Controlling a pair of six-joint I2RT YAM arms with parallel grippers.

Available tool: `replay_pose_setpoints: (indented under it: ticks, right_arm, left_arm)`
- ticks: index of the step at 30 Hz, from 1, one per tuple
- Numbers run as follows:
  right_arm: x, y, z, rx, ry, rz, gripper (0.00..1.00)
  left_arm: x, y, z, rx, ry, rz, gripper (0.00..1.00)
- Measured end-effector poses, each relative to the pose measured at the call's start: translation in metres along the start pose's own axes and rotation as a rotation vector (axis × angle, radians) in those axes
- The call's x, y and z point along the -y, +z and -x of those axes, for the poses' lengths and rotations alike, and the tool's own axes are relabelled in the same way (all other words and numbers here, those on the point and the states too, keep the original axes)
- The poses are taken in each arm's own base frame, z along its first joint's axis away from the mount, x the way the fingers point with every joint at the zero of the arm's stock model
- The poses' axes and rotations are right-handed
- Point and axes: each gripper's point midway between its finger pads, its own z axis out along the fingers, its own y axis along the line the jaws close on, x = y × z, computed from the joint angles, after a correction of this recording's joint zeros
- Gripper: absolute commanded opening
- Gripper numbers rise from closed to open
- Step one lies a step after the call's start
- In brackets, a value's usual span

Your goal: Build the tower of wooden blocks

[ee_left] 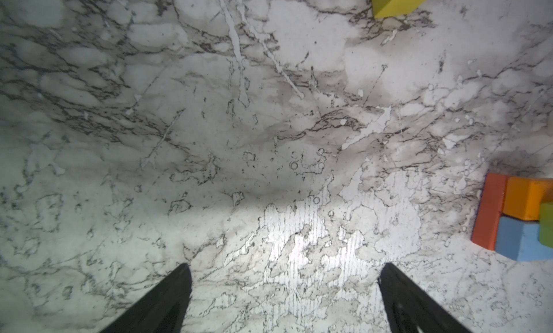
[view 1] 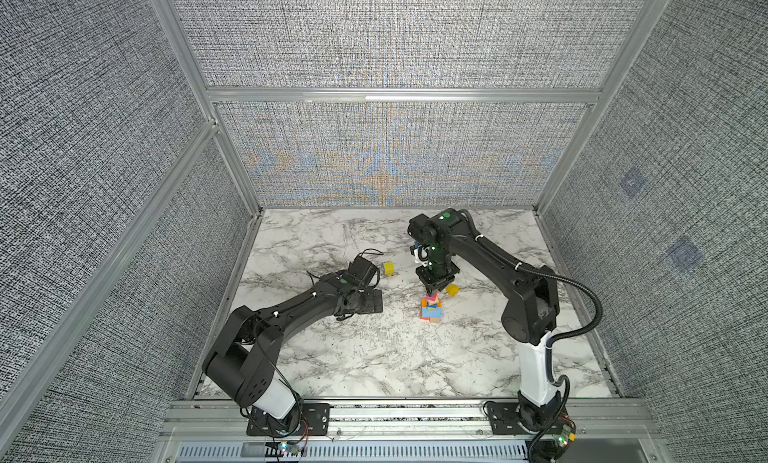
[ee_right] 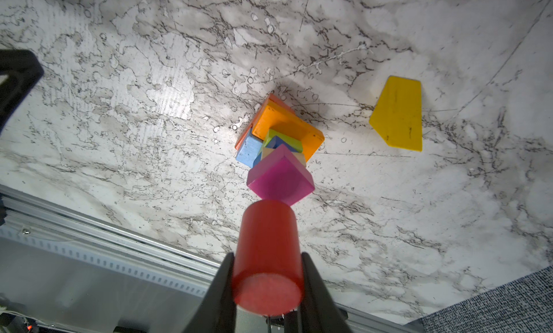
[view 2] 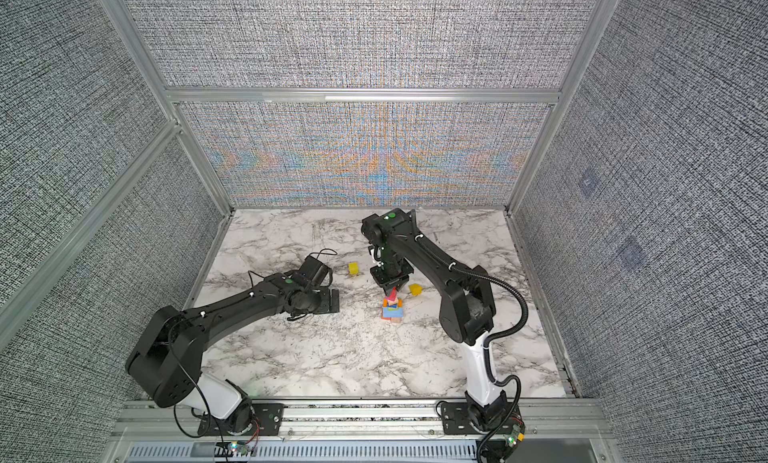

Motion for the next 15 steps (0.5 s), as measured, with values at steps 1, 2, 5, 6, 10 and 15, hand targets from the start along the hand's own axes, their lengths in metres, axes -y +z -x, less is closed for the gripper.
replay_pose_setpoints:
  ticks: [1, 2, 5, 6, 10, 15]
  right_arm:
    - [0.0001, 0.0000, 0.0000, 0.000, 0.000, 0.000, 0.01]
    - [0.0007, 0.0000, 0.0003, 0.001, 0.002, 0.001, 0.01]
    - [0.0033, -0.0002, 0.0015, 0.005, 0.010, 0.005, 0.01]
    - [0.0033, -0.0002, 0.0017, 0.005, 0.011, 0.005, 0.01]
    - [0.0053, -0.0003, 0.0025, 0.007, 0.017, 0.008, 0.01]
    - [0.0042, 0.0005, 0.0044, 0.012, 0.017, 0.015, 0.01]
  left_arm:
    - [0.0001, 0.0001, 0.0000, -0.001, 0.000, 0.000, 0.99]
    - [0.0003, 0.0001, 0.0002, 0.000, 0.000, -0.001, 0.99]
    - [0.0013, -0.0002, 0.0012, 0.001, -0.001, -0.004, 0.99]
    - [0.0014, -0.0002, 0.0013, 0.001, -0.001, -0.004, 0.99]
    - [0.0013, -0.0002, 0.0011, 0.001, -0.001, -0.003, 0.99]
    - [0.0014, 0.0007, 0.0011, -0.001, 0.000, -0.002, 0.99]
